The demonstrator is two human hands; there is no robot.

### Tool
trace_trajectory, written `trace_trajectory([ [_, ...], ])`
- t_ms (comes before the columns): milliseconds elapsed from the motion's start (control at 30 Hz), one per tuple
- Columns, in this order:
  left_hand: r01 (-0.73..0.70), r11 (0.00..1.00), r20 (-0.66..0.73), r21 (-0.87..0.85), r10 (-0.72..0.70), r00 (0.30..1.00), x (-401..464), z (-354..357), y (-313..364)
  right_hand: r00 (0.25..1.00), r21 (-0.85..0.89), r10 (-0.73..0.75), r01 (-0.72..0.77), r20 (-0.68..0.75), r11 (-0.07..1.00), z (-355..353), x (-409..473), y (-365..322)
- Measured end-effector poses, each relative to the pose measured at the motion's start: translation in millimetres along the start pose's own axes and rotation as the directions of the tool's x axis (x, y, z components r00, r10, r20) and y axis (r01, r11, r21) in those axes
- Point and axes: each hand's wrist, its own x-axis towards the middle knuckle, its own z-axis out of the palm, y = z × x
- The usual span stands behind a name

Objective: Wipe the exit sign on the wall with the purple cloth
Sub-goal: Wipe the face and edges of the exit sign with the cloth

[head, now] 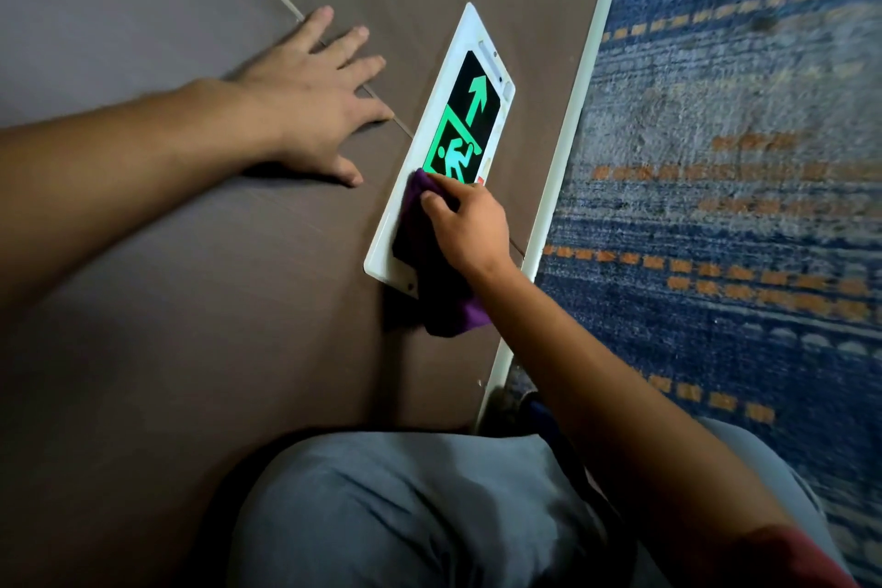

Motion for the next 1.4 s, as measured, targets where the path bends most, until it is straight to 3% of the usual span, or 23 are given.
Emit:
trace_trajectory([
  [167, -0.023, 1.0, 0.022, -0.003, 0.023, 0.999, 1.8, -1.7, 4.0, 1.0, -0.088, 0.009, -0.006, 0.03, 0.996, 12.9, -20.1, 4.6],
  [467, -0.026, 0.999, 0.027, 0.024, 0.025, 0.999, 1.3, -3.8, 3.2, 0.989, -0.206, -0.121, 0.136, 0.086, 0.969, 25.9, -74.5, 26.1],
  [633, -0.026, 1.0, 0.015, 0.005, 0.026, 1.0, 1.1, -3.8, 4.0, 0.977, -0.267, -0.208, 0.21, 0.035, 0.941, 34.5, -94.8, 52.7],
  [833, -0.039, 0.999, -0.006, 0.027, 0.039, 0.999, 1.8, 0.8, 2.6, 1.0, -0.173, -0.008, 0.004, -0.024, 0.985, 38.4, -95.1, 86.1],
  [967, -0.043, 0.999, -0.017, 0.024, 0.043, 0.999, 2.9, 1.5, 1.1, 0.997, -0.051, 0.008, -0.012, -0.079, 0.999, 34.8, -91.0, 78.8],
  [1067, -0.047, 0.999, -0.02, 0.012, 0.047, 0.999, 3.1, 2.2, 1.1, 0.986, 0.025, -0.07, 0.074, -0.15, 0.997, 34.1, -92.4, 62.0],
  [1233, -0.048, 0.999, -0.025, 0.018, 0.048, 0.999, 2.8, 1.0, 0.9, 0.971, -0.099, -0.227, 0.219, -0.077, 0.971, 54.2, -105.1, 57.7],
  [1400, -0.054, 0.999, -0.023, -0.004, 0.054, 0.998, 5.5, 2.0, 3.0, 0.994, -0.094, -0.041, 0.032, -0.099, 0.995, 50.2, -102.5, 101.7],
])
